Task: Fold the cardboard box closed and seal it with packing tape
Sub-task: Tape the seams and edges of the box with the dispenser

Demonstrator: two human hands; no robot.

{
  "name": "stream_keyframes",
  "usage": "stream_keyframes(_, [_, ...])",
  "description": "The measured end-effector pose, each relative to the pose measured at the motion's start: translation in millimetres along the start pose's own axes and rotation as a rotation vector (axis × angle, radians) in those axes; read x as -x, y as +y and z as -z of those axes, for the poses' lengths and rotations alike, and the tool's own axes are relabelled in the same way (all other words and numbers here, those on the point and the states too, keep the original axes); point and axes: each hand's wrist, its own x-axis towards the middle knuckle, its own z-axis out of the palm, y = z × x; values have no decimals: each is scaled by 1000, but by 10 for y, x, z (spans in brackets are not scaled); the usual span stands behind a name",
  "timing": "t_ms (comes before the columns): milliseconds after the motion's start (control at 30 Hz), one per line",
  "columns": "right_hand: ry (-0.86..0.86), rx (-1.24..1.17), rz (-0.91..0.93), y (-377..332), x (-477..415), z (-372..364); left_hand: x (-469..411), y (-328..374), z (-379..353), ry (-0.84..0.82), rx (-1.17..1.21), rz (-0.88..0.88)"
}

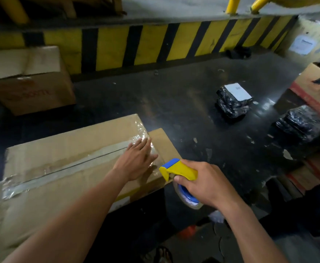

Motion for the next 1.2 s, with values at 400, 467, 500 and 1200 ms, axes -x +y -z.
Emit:
stream_keyframes(400, [-66,-35,372,-1306,-524,-797,1586,-1184,447,315,88,474])
stream_keyframes(467, [-76,-59,386,-1593,-534,-1042,1861,-1426,402,359,80,491])
stream_keyframes(500, [-76,-68,390,-1738,-531,-1163,1989,-1544,387,358,67,511])
stream_keyframes(1200, [-28,67,259,-2434,-420,-2014,2520,-1849,109,429,582,683])
